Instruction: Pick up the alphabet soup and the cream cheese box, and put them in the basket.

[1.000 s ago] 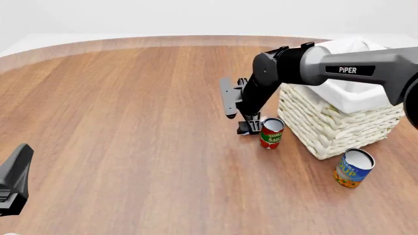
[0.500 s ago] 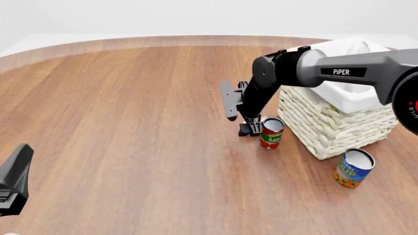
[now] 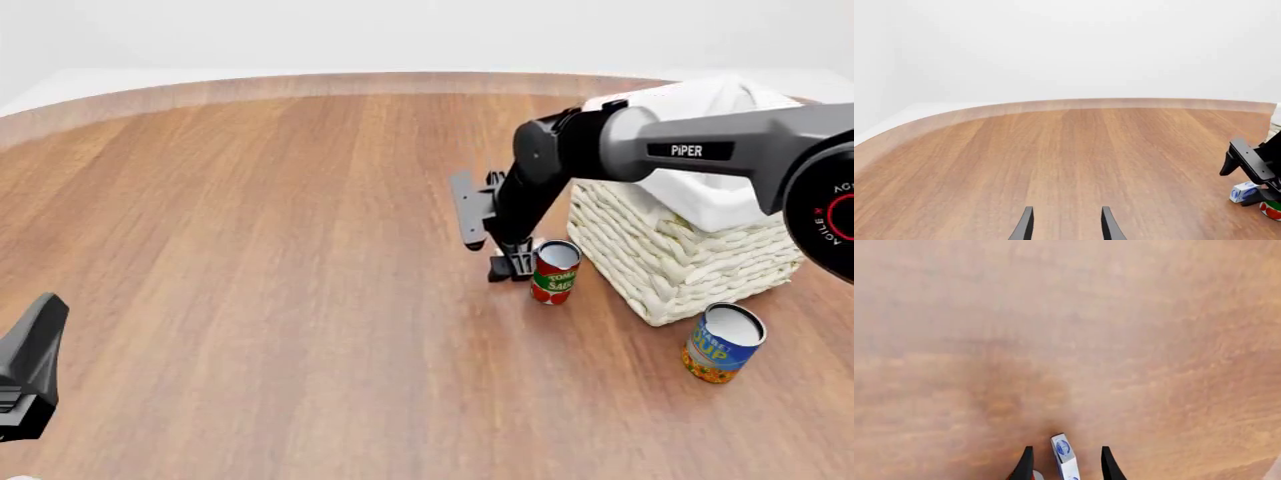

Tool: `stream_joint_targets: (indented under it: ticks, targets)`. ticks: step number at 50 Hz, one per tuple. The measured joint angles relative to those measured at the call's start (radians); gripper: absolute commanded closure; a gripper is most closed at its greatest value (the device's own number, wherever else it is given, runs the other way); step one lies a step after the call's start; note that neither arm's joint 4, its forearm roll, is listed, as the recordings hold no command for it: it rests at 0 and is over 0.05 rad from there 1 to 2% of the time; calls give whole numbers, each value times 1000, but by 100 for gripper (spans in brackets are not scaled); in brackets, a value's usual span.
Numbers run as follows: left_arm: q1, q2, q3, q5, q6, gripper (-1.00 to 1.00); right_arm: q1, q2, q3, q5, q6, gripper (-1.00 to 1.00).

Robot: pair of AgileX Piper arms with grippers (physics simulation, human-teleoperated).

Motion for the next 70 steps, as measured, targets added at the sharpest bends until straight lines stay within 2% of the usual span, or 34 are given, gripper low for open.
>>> stream_joint_targets:
  ticks: [70]
  targets:
    - [0, 0, 0, 0, 0, -100, -16, 110, -101, 39, -15, -100]
